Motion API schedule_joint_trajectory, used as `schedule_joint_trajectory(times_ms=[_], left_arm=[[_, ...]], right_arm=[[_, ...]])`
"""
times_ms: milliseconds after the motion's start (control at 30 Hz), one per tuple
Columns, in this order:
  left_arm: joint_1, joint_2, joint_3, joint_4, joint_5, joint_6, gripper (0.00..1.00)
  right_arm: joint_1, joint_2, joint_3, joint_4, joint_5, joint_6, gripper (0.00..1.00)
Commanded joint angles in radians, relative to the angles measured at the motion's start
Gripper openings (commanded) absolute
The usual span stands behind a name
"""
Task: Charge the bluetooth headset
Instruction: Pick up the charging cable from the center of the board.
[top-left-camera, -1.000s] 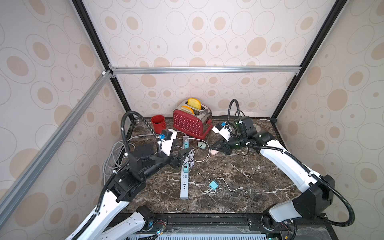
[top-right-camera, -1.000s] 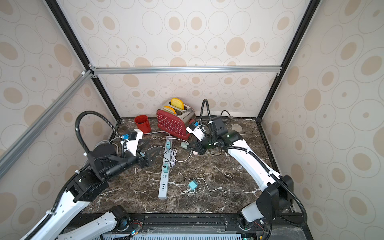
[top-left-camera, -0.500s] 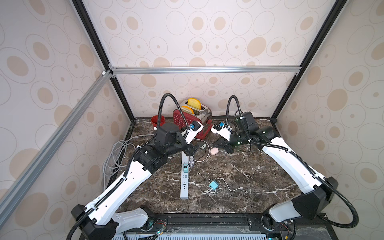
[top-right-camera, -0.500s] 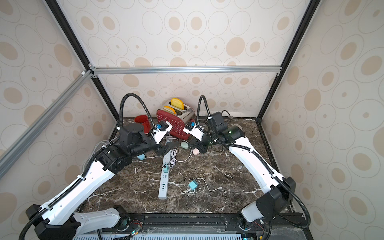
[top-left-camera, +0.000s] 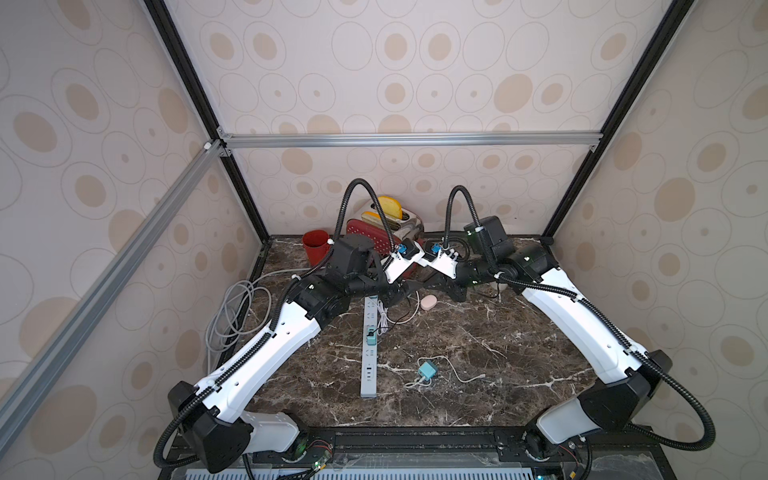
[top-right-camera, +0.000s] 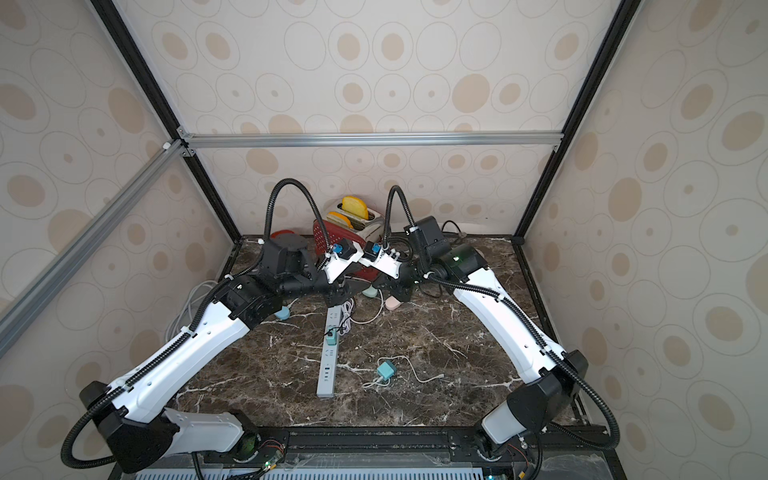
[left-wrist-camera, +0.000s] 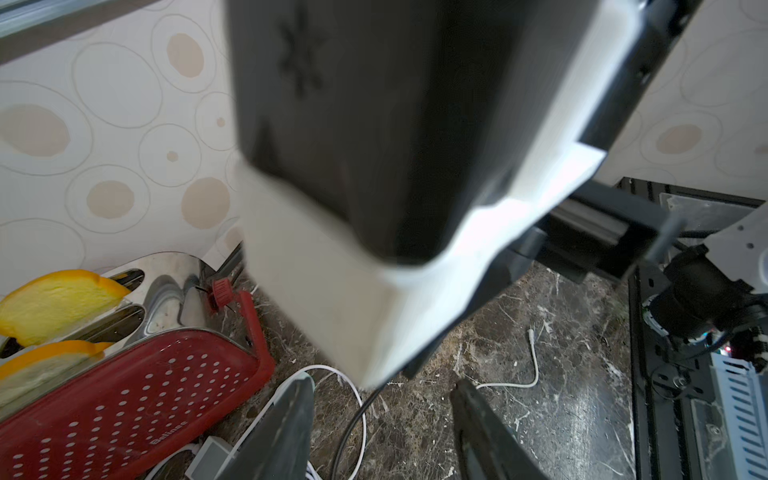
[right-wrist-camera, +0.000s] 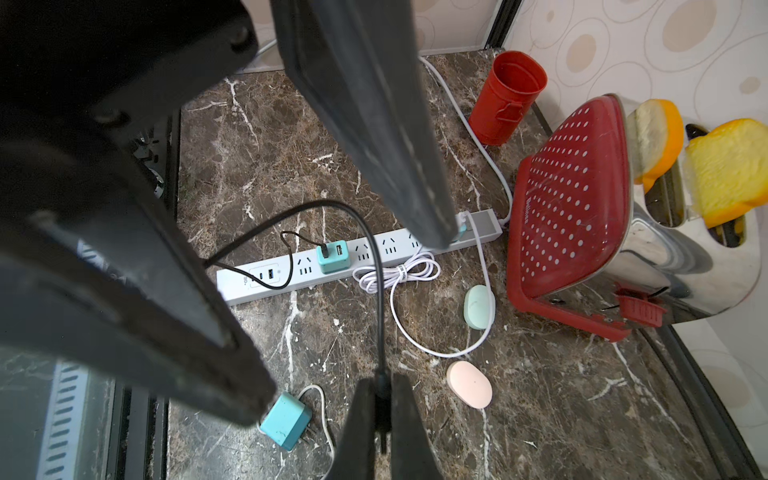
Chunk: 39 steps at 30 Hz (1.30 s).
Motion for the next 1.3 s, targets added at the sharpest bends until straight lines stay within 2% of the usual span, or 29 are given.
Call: schedule_joint_trajectory(times_ms=[0,233,367,467,700,967,1267], left_arm=[[0.002,0.003,0.056,-0.038,0.047,0.080,0.54],[0.002,0.031,0.096,-0.088,0.062,0.121,0.42],[0.014,0.014,0.085,-0.075,0.041,0.107,0.45],[0.054,-0.019,0.055,-0.032,0.066,0.074,0.45],[0.083,-0.033,0.026,0.005,0.092,0.033,0.45],[0.102,-0.001,0.041,-0.019,0.205,0.035,0.47],[0.103,0.056,0.064,-0.018,0.272,0.014,0.34]], right_arm=[[0.009,0.002,0.026,-0.035,-0.016,-0.057,0.01],[0.011,-0.023,0.004,-0.026,-0.030,-0.097,0.01],[0.008,-0.041,-0.011,-0.014,-0.042,-0.115,0.02],[0.003,-0.037,-0.004,-0.016,-0.054,-0.113,0.01],[-0.046,-0.042,-0.020,0.025,-0.162,-0.085,0.01],[-0.048,-0.042,-0.023,0.029,-0.201,-0.113,0.01],[-0.048,-0.039,-0.027,0.030,-0.233,-0.130,0.01]])
